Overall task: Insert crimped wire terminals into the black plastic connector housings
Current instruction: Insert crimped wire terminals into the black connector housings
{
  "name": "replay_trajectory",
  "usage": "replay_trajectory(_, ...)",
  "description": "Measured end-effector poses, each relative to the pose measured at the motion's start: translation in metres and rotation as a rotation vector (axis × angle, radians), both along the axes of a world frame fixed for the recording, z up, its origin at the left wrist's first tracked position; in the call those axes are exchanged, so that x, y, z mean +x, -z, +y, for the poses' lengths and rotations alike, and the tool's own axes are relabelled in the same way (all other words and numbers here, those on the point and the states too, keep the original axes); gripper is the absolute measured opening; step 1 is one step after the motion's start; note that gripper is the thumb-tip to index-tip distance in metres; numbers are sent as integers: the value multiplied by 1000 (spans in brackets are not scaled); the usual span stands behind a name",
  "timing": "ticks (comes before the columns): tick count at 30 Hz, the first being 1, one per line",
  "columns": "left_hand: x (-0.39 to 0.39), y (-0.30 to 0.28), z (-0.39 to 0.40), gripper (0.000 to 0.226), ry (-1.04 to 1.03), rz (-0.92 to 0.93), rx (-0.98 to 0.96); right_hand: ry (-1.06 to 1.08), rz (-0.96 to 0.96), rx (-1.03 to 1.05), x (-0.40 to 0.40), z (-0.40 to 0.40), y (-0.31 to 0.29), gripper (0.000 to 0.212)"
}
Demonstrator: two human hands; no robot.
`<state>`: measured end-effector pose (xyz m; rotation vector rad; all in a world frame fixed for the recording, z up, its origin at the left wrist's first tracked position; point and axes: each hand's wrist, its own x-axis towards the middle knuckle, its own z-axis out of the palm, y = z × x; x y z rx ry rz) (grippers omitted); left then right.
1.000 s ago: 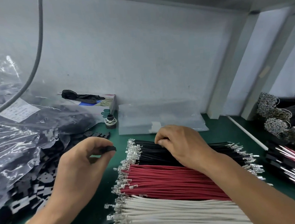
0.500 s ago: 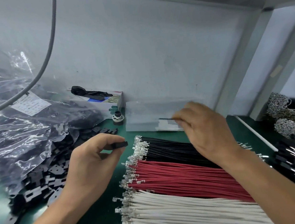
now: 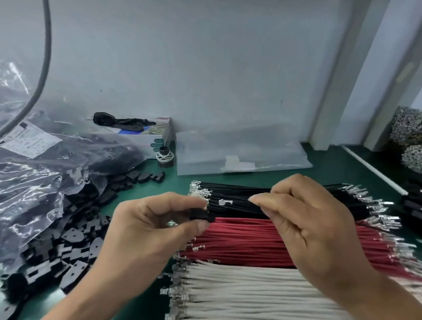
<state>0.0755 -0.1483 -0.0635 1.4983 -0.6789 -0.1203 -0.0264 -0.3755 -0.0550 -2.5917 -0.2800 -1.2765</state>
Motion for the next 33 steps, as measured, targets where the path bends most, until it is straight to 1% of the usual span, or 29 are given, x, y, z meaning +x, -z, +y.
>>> replay_trajectory(2,-3,0,-1,24,8,-8,24,-33,34,64,-2,1,-1,17)
replay_trajectory(6,-2,2,-2,23,2,27,46,-77,92,131,-2,5,1,15)
replay_trajectory(8,-1,4,-2,23,-7,17,44,-98,110,152,-2,6,0,14)
replay_trajectory(14,-1,5,-2,25,-6,-61,58,-122,162,128,-2,9,0,16)
replay_trajectory(16,-1,3,-2,21,-11,-105,52,-129,184,130,-3,9,-2,18)
replay_trajectory(22,-3,0,-1,25,-16,-222,86,-136,253,196,-2,14,-1,14)
replay_trajectory(25,-3,0,0,25,-33,-247,96,-115,235,164,-1,17,2,16)
replay_trajectory(29,-5,0,0,20,-72,-338,176,-63,179,29,0,19,1,15)
replay_trajectory(30,-4,0,0,19,-81,-341,181,-63,176,25,0,19,2,14)
replay_trajectory(31,-4,0,0,20,-79,-328,169,-73,186,59,0,19,2,15)
replay_trajectory(33,-4,0,0,23,-53,-287,133,-125,232,191,1,21,3,17)
